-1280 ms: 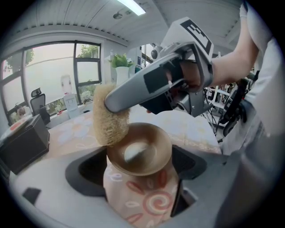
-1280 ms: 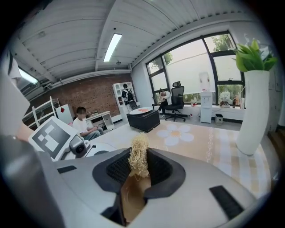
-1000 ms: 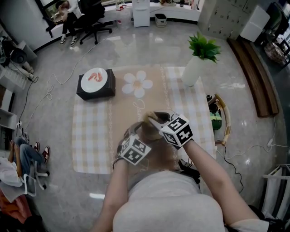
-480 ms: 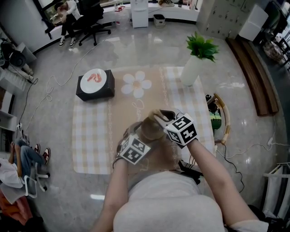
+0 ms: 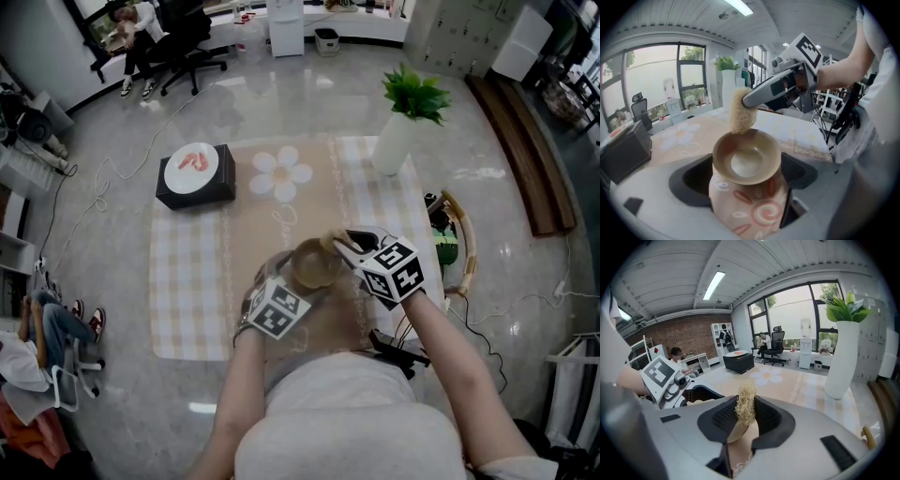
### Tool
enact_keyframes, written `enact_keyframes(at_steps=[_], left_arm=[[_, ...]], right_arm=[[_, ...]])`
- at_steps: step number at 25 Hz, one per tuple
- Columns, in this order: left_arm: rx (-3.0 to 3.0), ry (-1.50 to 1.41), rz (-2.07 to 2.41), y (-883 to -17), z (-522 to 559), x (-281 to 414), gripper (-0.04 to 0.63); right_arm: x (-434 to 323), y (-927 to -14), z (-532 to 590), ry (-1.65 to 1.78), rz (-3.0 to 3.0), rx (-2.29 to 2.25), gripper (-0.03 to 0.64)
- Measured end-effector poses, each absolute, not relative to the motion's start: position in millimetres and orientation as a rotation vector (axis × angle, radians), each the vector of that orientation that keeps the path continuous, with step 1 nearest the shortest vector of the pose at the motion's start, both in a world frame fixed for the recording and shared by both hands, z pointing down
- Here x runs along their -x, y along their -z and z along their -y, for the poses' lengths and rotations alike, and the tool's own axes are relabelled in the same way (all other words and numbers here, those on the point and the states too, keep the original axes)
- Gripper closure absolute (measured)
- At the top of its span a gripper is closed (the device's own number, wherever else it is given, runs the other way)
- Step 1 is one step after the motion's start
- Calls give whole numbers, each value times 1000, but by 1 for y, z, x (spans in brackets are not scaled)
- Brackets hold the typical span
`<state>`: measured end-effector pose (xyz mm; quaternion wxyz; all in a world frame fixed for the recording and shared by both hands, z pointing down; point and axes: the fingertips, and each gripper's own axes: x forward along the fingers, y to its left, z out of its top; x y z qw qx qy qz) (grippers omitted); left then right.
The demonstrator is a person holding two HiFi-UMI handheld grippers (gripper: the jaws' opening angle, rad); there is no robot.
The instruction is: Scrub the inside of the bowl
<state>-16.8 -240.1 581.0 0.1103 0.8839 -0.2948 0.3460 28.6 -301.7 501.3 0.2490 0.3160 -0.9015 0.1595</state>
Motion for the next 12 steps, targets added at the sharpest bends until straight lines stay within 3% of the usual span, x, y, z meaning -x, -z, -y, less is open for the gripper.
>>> enact_keyframes(at_steps=[12], left_arm=[[-2589, -1023, 865, -581, 240, 17, 160]], right_arm=[[-42, -503, 265, -510, 2449, -667, 523]])
